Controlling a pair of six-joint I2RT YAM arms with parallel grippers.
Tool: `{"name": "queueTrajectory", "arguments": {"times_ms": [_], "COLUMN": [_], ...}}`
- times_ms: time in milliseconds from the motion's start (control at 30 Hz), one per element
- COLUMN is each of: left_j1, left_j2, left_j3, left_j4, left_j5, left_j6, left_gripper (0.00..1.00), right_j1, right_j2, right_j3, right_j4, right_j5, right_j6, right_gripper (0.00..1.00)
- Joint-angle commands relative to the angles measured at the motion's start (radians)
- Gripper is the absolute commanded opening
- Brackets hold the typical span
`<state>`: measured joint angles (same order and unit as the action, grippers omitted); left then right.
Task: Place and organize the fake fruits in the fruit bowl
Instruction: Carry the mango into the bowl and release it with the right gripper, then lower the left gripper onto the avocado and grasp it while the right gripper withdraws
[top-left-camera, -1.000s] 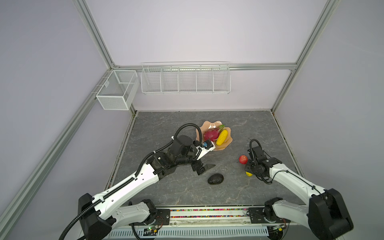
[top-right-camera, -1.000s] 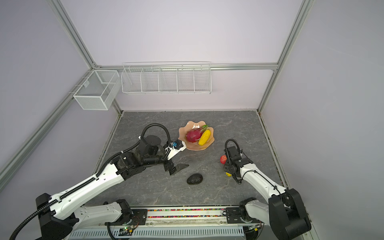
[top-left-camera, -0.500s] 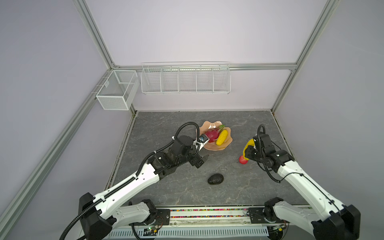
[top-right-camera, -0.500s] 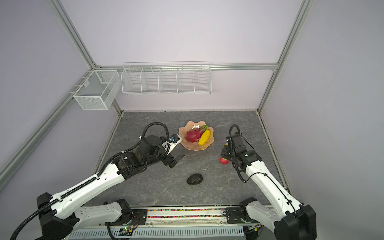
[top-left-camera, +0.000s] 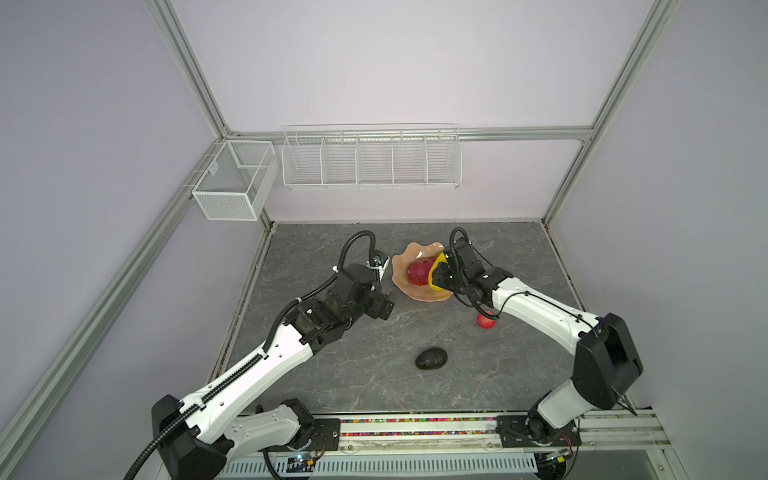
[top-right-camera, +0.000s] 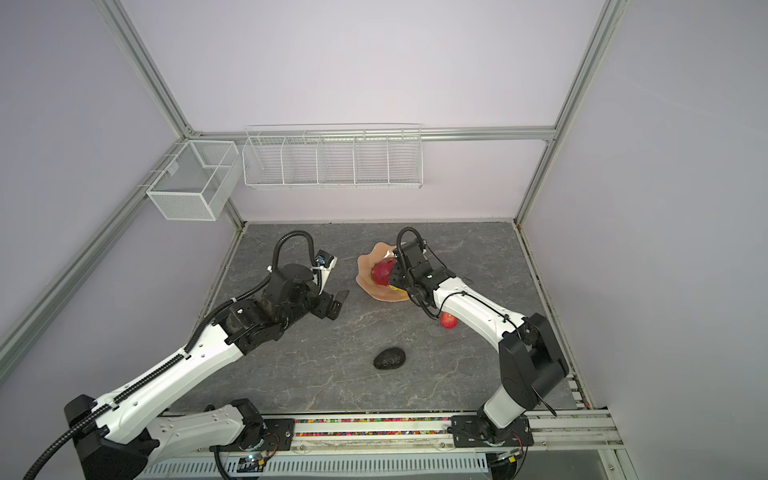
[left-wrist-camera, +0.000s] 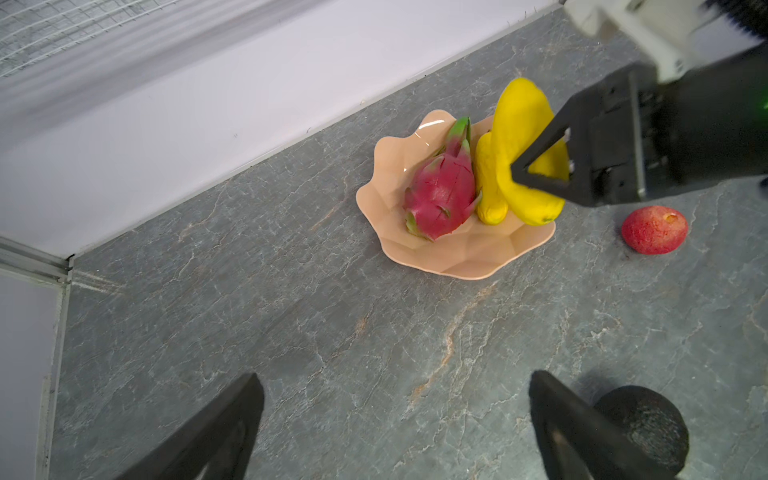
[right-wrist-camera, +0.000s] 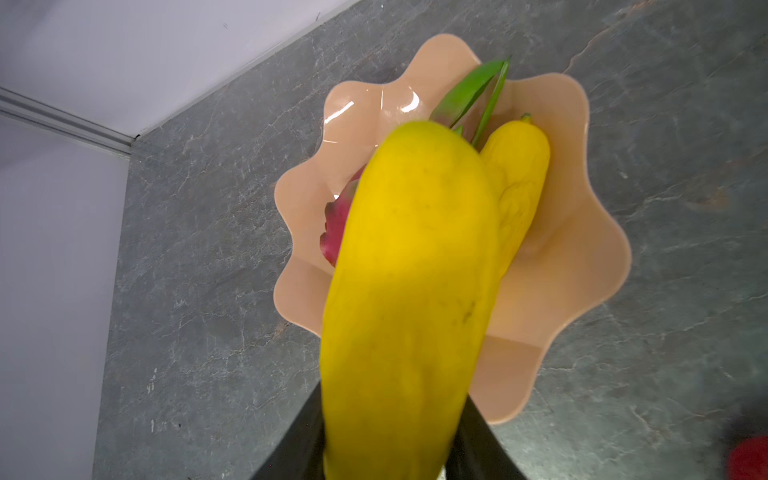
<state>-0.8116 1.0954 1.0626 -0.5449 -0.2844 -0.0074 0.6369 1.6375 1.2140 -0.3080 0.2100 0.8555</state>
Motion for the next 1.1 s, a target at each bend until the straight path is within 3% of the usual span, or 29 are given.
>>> {"name": "queueTrajectory", "arguments": {"times_ms": [0,433,733,933,1067], "left_j1": [0.004,0.005,0.003,0.004,0.003], "left_j2": [-0.058,-0.155,-0.165,-0.165,-0.164], "left_j3": [-0.039,-0.144,-0.161,-0.176,-0.197], "left_j4": [0.003,0.046,0.048,0.085,0.121], "left_j5": [-0.016,-0.001,0.007,0.059,0.152], "left_j6": [-0.045,-0.075,-0.083,-0.076,-0.051], "left_gripper": [0.99,0.99,0.99,0.99,0.99], "right_j1": [0.03,0.078,0.09,0.089,0.089], "right_j2": [0.06,0.197,0.235,0.23,0.212], "right_j3": [0.041,0.123,0.116,0.102,0.104], "right_j4": [0.053,-0.009,-0.002,0.018,0.027], "right_j5": [0.065,0.13,0.098,0.089,0.094], "right_j6": [0.109,0.28,0.311,0.288,0.264], "right_gripper": [0.4,0.39,0.43,0.65,0.72]}}
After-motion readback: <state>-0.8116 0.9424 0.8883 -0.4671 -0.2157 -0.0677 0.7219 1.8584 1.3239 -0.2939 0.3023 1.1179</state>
